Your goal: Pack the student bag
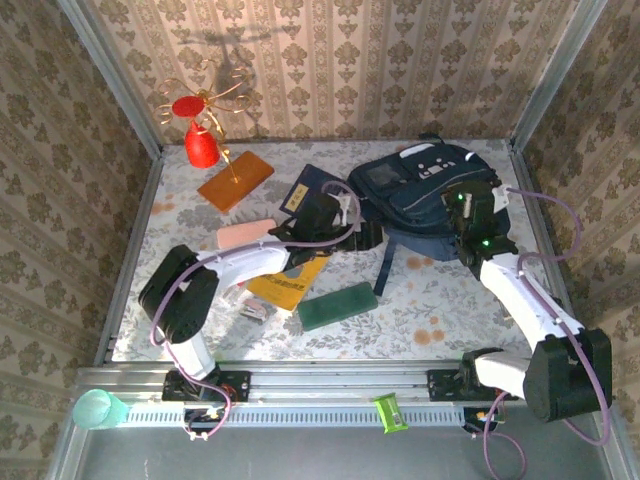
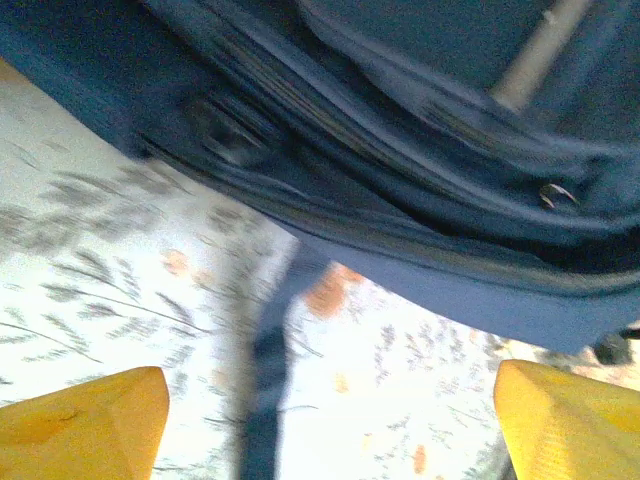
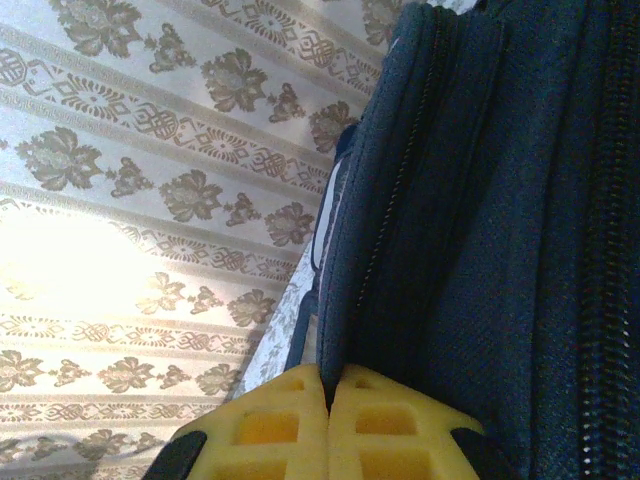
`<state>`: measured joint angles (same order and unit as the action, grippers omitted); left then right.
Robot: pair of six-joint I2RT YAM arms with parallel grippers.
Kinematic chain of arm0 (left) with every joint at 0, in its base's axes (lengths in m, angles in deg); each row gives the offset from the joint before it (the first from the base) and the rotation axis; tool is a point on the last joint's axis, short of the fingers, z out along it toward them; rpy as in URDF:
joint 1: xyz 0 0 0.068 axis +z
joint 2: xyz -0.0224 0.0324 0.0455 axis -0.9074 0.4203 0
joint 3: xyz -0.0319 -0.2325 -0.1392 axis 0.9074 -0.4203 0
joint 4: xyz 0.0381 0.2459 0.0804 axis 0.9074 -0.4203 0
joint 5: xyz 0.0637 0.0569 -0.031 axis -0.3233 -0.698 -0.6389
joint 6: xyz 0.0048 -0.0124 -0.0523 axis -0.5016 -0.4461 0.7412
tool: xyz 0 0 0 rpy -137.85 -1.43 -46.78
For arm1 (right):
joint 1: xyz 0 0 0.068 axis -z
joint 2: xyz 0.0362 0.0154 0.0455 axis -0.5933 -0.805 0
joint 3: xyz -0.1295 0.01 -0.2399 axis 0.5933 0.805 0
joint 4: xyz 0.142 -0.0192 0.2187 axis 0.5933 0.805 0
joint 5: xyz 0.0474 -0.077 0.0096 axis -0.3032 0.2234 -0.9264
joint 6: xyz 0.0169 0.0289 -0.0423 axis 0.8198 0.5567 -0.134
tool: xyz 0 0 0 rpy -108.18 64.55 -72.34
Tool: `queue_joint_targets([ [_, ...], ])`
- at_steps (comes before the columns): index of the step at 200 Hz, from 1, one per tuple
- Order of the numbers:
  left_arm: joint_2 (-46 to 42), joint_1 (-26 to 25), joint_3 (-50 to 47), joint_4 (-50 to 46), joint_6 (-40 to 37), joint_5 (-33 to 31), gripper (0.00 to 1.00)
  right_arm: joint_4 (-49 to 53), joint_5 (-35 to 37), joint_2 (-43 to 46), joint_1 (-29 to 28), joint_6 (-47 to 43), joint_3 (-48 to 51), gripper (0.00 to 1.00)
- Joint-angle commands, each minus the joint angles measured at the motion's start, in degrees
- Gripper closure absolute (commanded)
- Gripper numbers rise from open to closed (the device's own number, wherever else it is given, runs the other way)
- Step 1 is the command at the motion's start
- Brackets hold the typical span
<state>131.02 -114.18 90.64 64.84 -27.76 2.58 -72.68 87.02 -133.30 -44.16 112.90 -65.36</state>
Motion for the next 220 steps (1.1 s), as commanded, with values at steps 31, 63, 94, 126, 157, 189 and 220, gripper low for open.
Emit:
queue_joint_targets([
  [31, 7.5, -3.65, 6.14, 9.94, 7.74, -0.39, 0.05, -9.24, 3.38, -0.68, -2.45, 2.01, -3.56, 1.0],
  [63, 12.36, -4.07, 10.14, 10.17, 8.31, -1.0, 0.08, -9.5, 1.82, -0.2, -2.78, 3.03, -2.48, 1.0],
  [94, 13.23, -2.79, 10.81, 10.63, 7.1, -2.52, 0.21, -8.3, -0.46, 0.44, -2.82, 2.9, -1.25, 1.0],
  [126, 13.38, -0.29, 10.5, 10.32, 5.13, -2.04, 0.45, -5.4, -4.45, 2.43, -2.75, 2.04, 0.7, 1.0],
  [157, 13.06, 2.13, 10.3, 8.38, 1.11, -0.01, 0.67, -0.12, -6.51, 6.98, -2.66, -1.88, 1.69, 1.0],
  [189, 10.67, 3.89, 10.18, 4.51, -4.96, 0.24, 0.88, 5.44, -8.51, 10.92, -2.45, -6.39, 1.55, 1.0],
  [220, 8.25, 6.05, 11.97, -2.12, -11.86, 4.13, 0.99, 8.6, -9.98, 14.1, -2.4, -9.19, 2.91, 0.99],
])
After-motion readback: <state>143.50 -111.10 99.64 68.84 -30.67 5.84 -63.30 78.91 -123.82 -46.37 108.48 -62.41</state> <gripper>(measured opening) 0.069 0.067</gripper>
